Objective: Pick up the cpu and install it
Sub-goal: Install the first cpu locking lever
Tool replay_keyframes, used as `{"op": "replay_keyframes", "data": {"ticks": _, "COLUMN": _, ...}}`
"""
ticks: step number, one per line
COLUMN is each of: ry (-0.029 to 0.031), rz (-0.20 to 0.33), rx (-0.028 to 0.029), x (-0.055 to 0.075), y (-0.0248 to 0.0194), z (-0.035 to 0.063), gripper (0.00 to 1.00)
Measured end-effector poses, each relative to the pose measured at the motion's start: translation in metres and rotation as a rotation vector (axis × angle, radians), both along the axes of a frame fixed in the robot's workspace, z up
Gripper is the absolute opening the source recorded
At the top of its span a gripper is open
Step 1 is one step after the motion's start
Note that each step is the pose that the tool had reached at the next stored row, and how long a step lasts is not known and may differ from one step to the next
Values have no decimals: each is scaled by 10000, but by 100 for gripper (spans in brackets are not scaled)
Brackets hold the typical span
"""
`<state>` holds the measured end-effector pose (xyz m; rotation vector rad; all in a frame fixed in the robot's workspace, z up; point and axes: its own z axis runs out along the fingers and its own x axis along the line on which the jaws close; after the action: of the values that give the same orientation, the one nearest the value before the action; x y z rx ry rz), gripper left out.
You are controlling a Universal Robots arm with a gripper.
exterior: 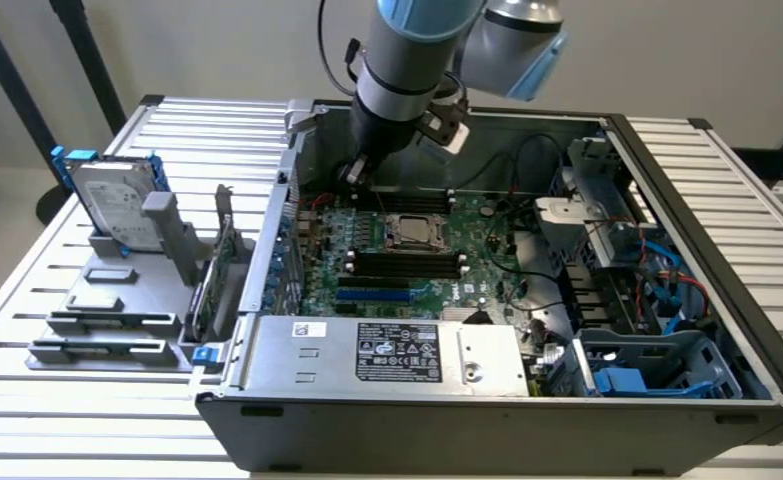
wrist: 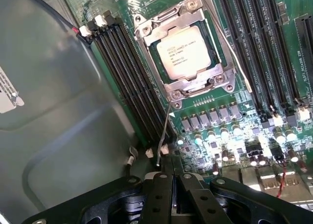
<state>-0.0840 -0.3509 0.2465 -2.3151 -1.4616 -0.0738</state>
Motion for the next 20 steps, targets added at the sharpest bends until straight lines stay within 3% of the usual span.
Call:
{"op": "replay_keyframes", "data": {"ticks": 5, "ry": -26, "rz": -386, "rx": 29, "x": -1, "y": 0, "z": 0, "gripper": 11}}
{"op": "replay_keyframes", "data": {"ticks": 8, "ry": -99, "rz": -490, "rx": 31, "x": 2, "y": 0, "z": 0, "gripper": 11}}
{"op": "replay_keyframes", "data": {"ticks": 14, "ry": -332, "rz": -538, "rx": 37, "x": 55, "y": 0, "z": 1, "gripper": 11}}
{"op": "replay_keyframes", "data": {"ticks": 20, "ry": -653, "rz": -553, "rx": 44, "x": 146, "y": 0, "z": 2, "gripper": 11}}
